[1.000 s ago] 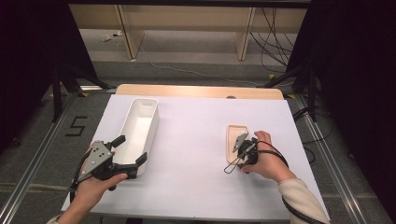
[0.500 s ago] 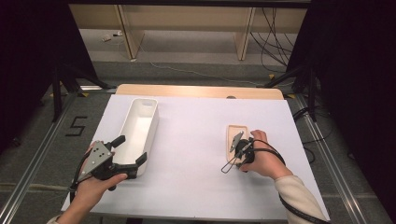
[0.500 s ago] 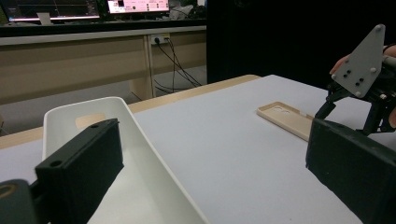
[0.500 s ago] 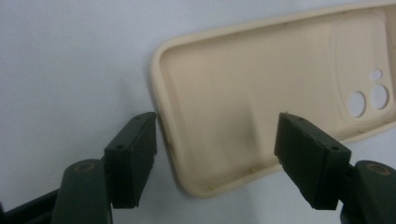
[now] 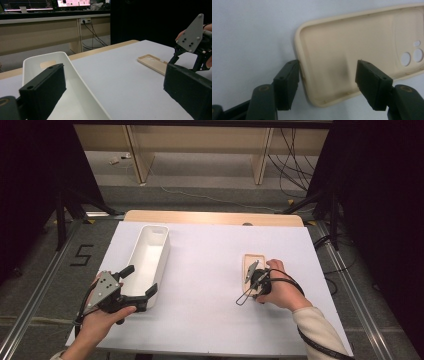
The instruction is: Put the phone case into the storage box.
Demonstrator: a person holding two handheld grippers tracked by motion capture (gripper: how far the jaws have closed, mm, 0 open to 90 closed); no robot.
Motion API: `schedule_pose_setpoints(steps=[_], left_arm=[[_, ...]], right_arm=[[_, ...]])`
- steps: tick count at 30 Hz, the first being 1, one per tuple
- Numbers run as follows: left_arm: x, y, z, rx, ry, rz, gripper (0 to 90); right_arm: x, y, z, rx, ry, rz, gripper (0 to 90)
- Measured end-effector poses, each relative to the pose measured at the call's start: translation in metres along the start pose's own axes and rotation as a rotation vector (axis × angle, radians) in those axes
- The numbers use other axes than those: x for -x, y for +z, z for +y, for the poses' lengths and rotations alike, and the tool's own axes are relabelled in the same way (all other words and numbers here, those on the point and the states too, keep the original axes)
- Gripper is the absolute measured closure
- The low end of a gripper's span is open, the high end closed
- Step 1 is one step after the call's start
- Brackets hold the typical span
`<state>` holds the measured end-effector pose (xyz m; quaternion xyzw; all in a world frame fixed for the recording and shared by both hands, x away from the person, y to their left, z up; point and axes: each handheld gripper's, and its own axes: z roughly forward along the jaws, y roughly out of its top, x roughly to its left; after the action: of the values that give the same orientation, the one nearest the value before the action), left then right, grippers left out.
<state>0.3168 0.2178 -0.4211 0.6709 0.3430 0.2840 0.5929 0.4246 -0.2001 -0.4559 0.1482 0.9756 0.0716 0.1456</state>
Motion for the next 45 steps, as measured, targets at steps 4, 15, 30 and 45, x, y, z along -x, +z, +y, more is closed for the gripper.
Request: schedule_pose_setpoints(steps=[4,15,30,45], left_arm=[[0.000,0.000,0.000,0.000,-0.001,-0.001,3.7],[0.001,0.000,0.000,0.001,-0.001,-0.001,3.9],[0.001,0.000,0.000,0.001,-0.001,-0.003,4.1],[0.001,0.000,0.000,0.000,0.000,-0.004,4.1]], right_arm=[[-0.002,-0.001,0.002,-0.010,-0.013,0.010,42.9],[-0.005,-0.002,0.005,-0.030,-0.043,0.028,54.5],[-0.009,-0.002,0.008,-0.050,-0.084,0.058,72.3],[-0.012,-0.002,0.009,-0.059,-0.119,0.064,79.2]])
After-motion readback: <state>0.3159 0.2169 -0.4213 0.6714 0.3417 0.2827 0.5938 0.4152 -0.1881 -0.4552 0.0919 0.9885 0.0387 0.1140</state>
